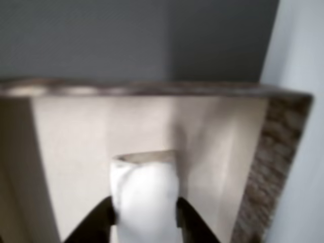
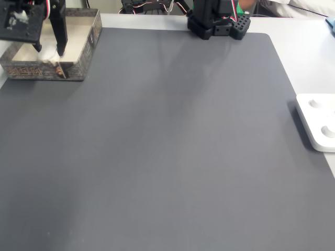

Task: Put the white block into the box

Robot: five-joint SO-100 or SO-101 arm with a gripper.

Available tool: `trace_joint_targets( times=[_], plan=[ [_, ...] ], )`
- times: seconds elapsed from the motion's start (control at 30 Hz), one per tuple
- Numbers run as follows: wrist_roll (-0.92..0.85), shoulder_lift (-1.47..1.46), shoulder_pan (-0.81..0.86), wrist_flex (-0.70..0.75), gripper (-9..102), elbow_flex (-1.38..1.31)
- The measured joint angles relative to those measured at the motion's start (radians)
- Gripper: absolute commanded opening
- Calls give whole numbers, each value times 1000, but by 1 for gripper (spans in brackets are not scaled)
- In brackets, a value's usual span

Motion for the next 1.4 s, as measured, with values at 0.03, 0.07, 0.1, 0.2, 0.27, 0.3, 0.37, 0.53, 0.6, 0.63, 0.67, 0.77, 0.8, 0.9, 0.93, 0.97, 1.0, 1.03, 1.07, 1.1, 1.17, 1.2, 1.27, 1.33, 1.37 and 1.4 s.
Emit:
trace_joint_targets(
  times=[0.03,0.07,0.1,0.2,0.27,0.3,0.37,0.53,0.6,0.63,0.67,0.77,0.8,0.9,0.93,0.97,1.0,1.03,1.07,1.1,1.17,1.2,1.27,1.33,1.37,1.4],
  plan=[
    [0,0,0,0,26,0],
    [0,0,0,0,27,0],
    [0,0,0,0,28,0],
    [0,3,0,0,31,2],
    [0,12,0,0,32,2],
    [0,23,0,-2,33,5],
    [0,60,0,-8,34,14],
    [0,176,0,-11,35,25],
    [-9,230,0,-11,34,44],
    [-14,261,-2,-11,34,58],
    [-20,293,-5,-11,33,77],
    [-49,399,-23,-11,28,155],
    [-64,434,-31,-11,27,187],
    [-121,543,-61,-11,23,285],
    [-143,577,-75,-11,22,321],
    [-166,614,-89,-11,20,356],
    [-193,649,-104,-11,19,391],
    [-222,686,-123,-11,17,425],
    [-250,721,-140,-6,15,459],
    [-278,756,-160,-2,13,489],
    [-337,827,-201,9,8,549],
    [-371,865,-224,15,5,578],
    [-448,936,-276,31,2,637],
    [-532,1000,-333,38,-1,695],
    [-571,1029,-364,41,-2,723],
    [-607,1060,-394,41,-2,750]
  ],
)
